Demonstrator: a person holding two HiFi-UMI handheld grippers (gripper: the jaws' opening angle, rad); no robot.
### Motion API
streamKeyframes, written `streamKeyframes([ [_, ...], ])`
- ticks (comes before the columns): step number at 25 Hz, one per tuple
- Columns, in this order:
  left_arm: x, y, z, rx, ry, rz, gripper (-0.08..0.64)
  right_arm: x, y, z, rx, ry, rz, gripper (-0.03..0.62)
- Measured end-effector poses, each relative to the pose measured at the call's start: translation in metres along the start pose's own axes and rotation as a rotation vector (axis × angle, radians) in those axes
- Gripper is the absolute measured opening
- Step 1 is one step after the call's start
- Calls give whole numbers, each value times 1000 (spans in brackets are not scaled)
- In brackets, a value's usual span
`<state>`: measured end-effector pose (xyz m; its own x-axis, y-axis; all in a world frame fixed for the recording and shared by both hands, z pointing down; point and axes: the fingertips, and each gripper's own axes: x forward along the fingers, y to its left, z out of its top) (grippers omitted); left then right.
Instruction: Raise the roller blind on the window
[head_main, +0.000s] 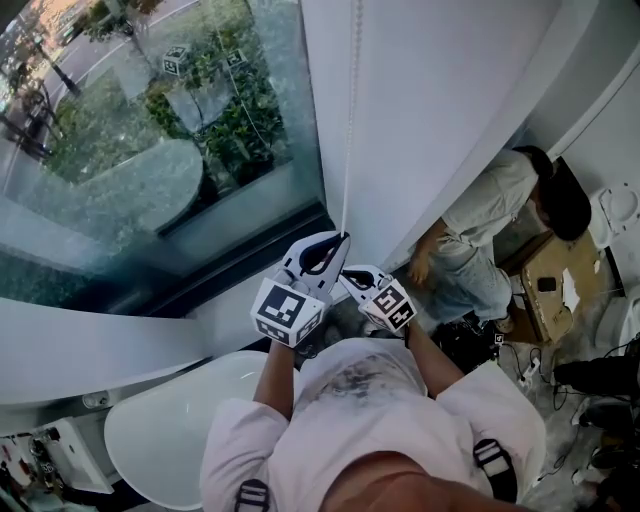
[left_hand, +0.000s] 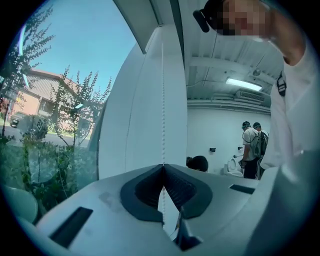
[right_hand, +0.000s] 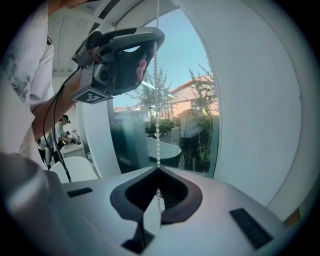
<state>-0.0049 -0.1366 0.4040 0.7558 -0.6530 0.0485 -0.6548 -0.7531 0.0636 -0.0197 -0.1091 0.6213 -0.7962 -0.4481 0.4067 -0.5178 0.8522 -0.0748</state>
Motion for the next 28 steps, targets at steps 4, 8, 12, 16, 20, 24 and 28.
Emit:
streamKeyframes([
  [4, -2, -2, -3, -3, 0, -1, 6, -4, 3, -5, -2, 7, -3, 61],
  [8, -2, 1, -3, 3, -6, 0, 6, -7, 5, -1, -4, 12, -4, 63],
  [12, -3, 3, -2, 12, -11, 9, 6, -25, 5, 24, 12, -47, -12, 64],
  [16, -2, 5, -1, 19, -11, 17, 6, -52, 2, 67, 11, -129, -23, 140],
  [20, -2, 8, -1, 20, -12, 23, 6, -84, -7, 123, -13, -227, -67, 155],
  [24, -2, 8, -1, 25, -14, 30, 6, -110, -11, 177, -33, -324, -76, 154],
  [28, -1, 7, -1, 33, -15, 33, 6, -125, -9, 225, -71, -378, -85, 155],
])
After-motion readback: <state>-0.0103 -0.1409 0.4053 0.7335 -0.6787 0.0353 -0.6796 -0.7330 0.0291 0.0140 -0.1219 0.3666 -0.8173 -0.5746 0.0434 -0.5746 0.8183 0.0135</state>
